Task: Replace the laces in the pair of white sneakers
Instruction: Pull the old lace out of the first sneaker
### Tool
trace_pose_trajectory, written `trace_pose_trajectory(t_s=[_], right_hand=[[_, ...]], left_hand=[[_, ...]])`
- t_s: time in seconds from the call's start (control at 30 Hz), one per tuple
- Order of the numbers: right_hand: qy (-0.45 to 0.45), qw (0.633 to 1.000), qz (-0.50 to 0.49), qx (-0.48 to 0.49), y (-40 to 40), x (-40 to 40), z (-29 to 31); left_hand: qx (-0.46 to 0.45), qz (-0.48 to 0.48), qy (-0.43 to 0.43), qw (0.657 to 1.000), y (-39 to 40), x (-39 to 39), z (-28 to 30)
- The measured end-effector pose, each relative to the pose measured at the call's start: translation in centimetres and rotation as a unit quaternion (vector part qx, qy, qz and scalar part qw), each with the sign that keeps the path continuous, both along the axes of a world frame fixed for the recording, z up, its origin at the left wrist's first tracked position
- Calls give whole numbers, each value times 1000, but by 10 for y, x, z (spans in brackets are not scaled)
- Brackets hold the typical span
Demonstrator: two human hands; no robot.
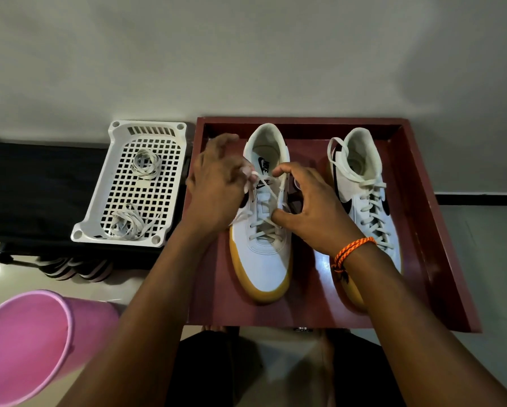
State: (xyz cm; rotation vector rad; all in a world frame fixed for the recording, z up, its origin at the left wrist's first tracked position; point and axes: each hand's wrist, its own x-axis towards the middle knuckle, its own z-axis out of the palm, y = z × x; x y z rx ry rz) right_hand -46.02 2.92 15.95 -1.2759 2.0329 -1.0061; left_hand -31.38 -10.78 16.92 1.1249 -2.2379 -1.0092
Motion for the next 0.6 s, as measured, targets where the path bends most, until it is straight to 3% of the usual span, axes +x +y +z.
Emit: trace_pose_trajectory(t_s=[0.13,0.33,0.47,0.6], right_hand=[[-2,1000,-2,1,1,0,-1],[3,1000,1,-6,0,0,-1],[1,1000,1,-7,0,0,0],[-2,1000,0,-1,1,0,0]], left_hand=[[-73,-54,-49,995,6,0,-4],[-91,-113,-140,980,24,-7,-10],[-76,-81,-79,991,16,-6,-6],[9,14,27,999,2,1,1]])
